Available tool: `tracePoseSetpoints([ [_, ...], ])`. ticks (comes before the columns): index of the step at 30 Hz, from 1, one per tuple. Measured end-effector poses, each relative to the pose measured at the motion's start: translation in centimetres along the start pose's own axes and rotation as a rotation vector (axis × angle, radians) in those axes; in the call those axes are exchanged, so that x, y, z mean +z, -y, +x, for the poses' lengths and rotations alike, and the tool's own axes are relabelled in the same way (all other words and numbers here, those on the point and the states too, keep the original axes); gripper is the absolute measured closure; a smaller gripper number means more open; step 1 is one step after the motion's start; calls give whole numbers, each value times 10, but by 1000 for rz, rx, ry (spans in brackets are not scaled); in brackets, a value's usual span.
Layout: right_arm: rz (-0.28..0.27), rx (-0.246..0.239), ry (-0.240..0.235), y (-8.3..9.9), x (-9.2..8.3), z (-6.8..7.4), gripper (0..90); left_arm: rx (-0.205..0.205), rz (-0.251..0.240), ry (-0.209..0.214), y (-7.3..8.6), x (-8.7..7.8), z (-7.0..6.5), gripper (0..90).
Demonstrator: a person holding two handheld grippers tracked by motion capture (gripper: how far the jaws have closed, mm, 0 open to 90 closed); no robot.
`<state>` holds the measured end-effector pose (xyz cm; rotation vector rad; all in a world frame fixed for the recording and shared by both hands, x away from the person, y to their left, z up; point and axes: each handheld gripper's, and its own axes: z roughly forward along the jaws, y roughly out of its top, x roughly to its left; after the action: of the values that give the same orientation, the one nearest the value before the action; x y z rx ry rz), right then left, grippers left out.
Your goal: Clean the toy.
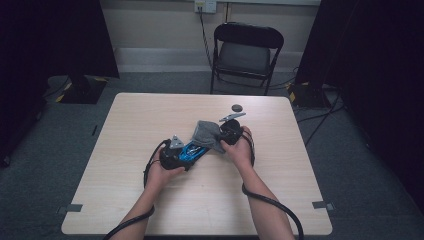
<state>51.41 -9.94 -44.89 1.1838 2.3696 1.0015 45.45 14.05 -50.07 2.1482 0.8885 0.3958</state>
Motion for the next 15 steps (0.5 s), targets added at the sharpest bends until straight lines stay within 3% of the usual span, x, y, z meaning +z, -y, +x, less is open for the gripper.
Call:
tracePoseSetpoints([
  [15, -1, 14, 36, -2, 1, -9, 790, 0, 0, 0, 0, 0, 0, 259],
])
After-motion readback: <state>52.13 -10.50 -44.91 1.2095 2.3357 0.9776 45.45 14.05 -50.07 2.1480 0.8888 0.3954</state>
